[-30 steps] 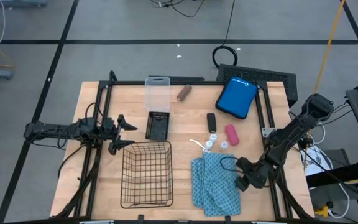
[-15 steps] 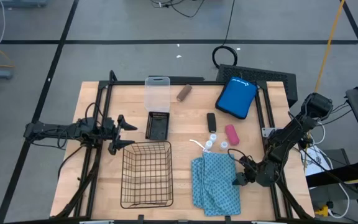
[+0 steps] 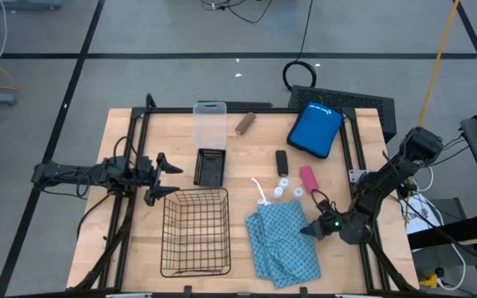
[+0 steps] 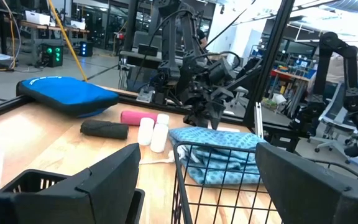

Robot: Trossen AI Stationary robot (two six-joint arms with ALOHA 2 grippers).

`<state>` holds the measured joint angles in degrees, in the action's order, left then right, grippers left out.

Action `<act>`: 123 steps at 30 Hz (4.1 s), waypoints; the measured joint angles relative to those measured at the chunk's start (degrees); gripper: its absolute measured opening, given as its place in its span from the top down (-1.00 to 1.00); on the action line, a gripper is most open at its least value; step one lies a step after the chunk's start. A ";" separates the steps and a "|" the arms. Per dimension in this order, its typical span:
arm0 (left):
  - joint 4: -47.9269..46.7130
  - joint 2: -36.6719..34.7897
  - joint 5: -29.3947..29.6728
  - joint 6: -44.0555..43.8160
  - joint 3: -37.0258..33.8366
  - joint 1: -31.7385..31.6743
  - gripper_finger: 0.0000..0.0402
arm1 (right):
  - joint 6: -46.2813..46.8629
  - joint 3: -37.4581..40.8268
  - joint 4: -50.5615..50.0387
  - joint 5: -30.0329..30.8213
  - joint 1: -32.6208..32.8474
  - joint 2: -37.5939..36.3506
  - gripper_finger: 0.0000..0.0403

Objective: Pick & place medical supplies in basket/bin
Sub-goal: Put the blue patient gown into the black wire basket

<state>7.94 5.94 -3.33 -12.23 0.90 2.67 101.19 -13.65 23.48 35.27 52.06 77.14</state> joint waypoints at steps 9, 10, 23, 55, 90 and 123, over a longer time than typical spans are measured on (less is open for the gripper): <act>0.01 0.02 0.00 0.00 0.00 -0.01 -0.62 | -8.25 0.04 11.95 -6.29 -0.96 6.78 0.09; 0.01 0.01 0.00 0.00 0.00 -0.01 -0.62 | -7.89 0.04 11.91 -6.39 -1.12 7.60 0.10; -0.01 0.00 0.00 -0.01 0.00 -0.01 -0.62 | -10.35 0.02 12.36 -8.33 -2.70 10.83 0.18; -0.41 0.06 0.00 0.00 -0.02 0.00 -0.62 | -55.20 0.13 59.88 -5.40 -5.58 10.47 0.99; 0.05 0.06 2.45 0.70 -0.02 -0.01 -0.62 | -84.68 -16.54 49.77 -23.11 -9.12 -2.56 1.00; 10.02 11.83 17.50 -31.91 0.35 -1.06 -0.62 | -87.01 -23.69 41.80 -55.07 -30.31 -6.56 1.00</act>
<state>17.95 17.77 14.17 -44.14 1.25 1.62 14.19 -37.34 65.29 -19.80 21.76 70.57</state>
